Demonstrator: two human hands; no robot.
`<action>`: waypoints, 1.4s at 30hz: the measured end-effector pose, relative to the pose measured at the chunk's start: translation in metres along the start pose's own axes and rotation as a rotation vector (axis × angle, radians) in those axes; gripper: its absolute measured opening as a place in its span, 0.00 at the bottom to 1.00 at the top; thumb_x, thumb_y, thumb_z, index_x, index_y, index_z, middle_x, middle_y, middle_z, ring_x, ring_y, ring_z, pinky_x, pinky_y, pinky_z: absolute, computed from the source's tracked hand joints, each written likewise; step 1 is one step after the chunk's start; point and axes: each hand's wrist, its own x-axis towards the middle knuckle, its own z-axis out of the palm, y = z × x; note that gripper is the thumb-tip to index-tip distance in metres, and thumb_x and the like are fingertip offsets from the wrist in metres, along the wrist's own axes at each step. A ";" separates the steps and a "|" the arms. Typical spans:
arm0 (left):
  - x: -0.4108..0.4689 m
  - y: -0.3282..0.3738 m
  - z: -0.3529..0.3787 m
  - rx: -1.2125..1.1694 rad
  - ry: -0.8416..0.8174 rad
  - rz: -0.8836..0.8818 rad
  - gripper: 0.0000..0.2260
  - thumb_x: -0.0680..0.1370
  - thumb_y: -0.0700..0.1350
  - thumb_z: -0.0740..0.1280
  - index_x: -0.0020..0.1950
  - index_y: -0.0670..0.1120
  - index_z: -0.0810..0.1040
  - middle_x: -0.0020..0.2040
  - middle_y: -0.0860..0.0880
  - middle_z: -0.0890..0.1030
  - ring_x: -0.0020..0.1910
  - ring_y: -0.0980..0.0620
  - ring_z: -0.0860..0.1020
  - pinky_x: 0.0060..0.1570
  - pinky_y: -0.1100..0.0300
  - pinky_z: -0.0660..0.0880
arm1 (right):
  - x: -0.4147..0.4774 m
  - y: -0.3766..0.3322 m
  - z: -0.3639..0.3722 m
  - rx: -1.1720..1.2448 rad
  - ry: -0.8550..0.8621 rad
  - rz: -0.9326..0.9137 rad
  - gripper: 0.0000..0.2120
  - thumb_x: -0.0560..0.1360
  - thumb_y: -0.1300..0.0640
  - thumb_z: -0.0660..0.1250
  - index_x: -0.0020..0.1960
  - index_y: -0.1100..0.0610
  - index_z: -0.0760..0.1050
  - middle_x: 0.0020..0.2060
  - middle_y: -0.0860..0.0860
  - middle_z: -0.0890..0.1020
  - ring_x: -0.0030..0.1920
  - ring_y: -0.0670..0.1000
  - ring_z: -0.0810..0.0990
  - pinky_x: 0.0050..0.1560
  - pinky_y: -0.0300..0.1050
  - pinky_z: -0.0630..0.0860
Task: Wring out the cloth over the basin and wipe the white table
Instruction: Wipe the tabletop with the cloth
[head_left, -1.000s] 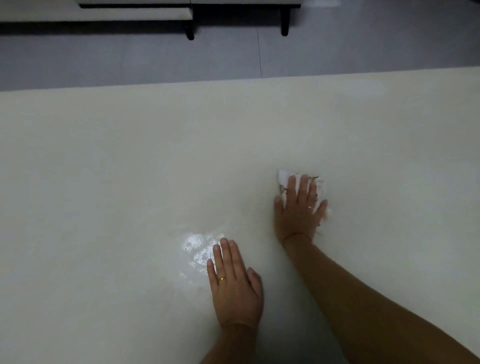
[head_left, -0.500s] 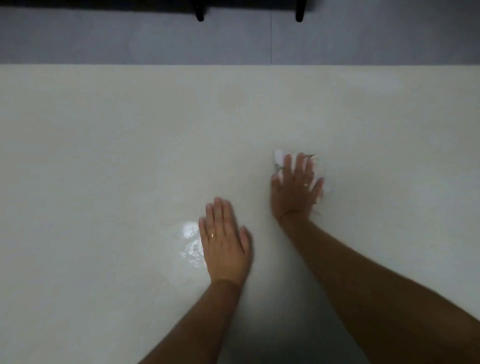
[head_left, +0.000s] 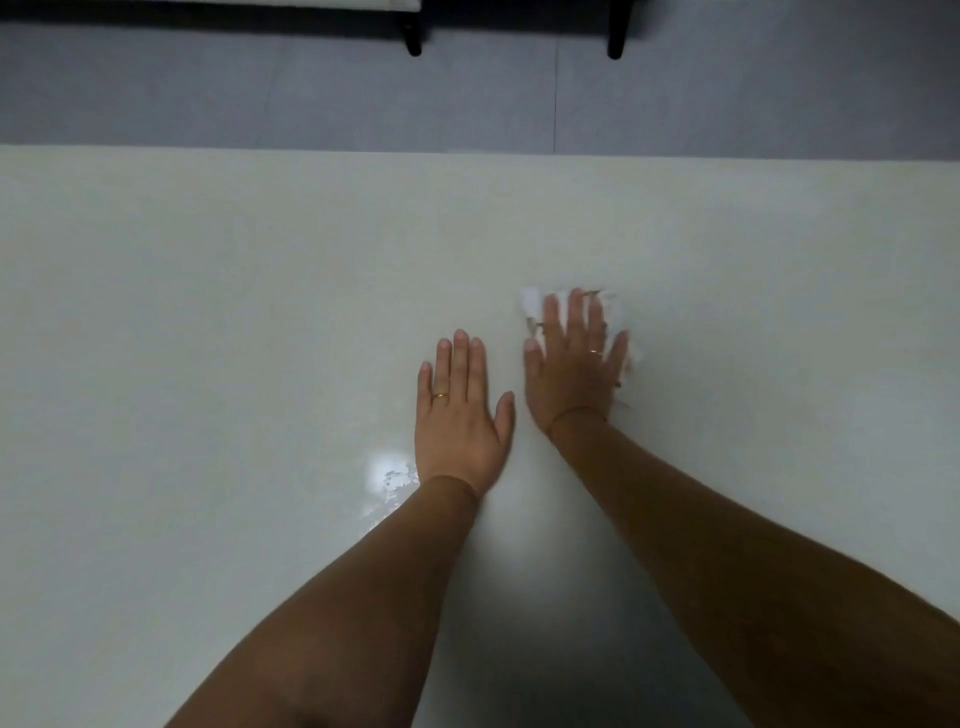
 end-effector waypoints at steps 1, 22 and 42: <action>0.000 0.000 0.000 0.008 -0.004 0.002 0.29 0.81 0.57 0.44 0.78 0.45 0.43 0.79 0.46 0.44 0.77 0.48 0.40 0.75 0.52 0.37 | -0.005 -0.011 0.002 -0.013 -0.023 -0.140 0.26 0.81 0.47 0.48 0.77 0.48 0.46 0.78 0.50 0.47 0.77 0.52 0.43 0.72 0.60 0.37; 0.002 0.001 -0.005 -0.048 -0.025 -0.006 0.30 0.79 0.57 0.44 0.79 0.45 0.46 0.79 0.47 0.45 0.77 0.49 0.39 0.75 0.53 0.38 | 0.094 0.017 -0.019 -0.142 -0.042 -0.596 0.24 0.82 0.50 0.50 0.76 0.51 0.53 0.77 0.53 0.54 0.76 0.55 0.51 0.73 0.59 0.46; 0.056 0.050 -0.007 -0.071 -0.076 0.117 0.31 0.80 0.62 0.41 0.78 0.46 0.41 0.79 0.48 0.40 0.76 0.49 0.36 0.74 0.52 0.34 | 0.173 0.051 -0.034 0.011 -0.011 -0.085 0.24 0.81 0.48 0.48 0.77 0.50 0.50 0.78 0.50 0.50 0.77 0.52 0.46 0.74 0.59 0.42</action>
